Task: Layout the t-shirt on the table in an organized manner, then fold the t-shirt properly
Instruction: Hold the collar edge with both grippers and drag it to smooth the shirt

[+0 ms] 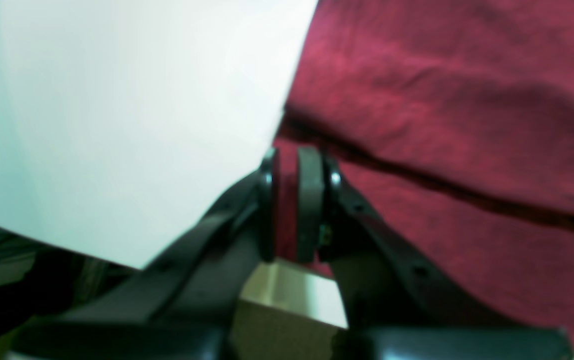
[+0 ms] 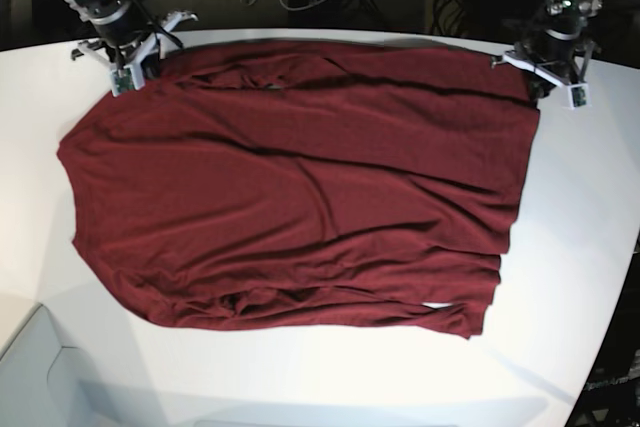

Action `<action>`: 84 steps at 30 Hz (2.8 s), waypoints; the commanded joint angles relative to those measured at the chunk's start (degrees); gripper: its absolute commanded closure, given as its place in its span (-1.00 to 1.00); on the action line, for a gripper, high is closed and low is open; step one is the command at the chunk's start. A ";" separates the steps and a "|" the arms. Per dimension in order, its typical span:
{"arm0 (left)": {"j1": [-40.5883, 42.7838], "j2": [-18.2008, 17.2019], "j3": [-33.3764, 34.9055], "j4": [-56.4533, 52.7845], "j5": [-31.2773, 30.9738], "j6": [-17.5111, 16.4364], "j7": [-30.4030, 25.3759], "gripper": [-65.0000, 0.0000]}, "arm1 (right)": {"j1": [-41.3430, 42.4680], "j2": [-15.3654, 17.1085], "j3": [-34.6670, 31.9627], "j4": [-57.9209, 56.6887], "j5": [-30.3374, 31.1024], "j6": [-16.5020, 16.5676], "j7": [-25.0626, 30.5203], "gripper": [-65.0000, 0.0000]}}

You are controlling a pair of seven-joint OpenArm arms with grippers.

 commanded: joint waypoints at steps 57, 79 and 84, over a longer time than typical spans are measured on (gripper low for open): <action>1.50 -0.74 -0.35 0.17 0.34 0.01 1.30 -0.14 | -3.37 -2.24 0.66 7.08 0.10 7.29 0.66 0.49; 1.24 -0.66 -0.35 -2.65 -0.27 -0.08 1.30 1.00 | -3.55 -3.38 -3.74 5.32 0.10 7.29 0.66 -0.21; 1.24 0.14 -0.44 -2.56 -0.10 -0.08 1.30 1.00 | -1.70 -3.38 -3.83 0.92 0.10 7.29 0.84 -0.12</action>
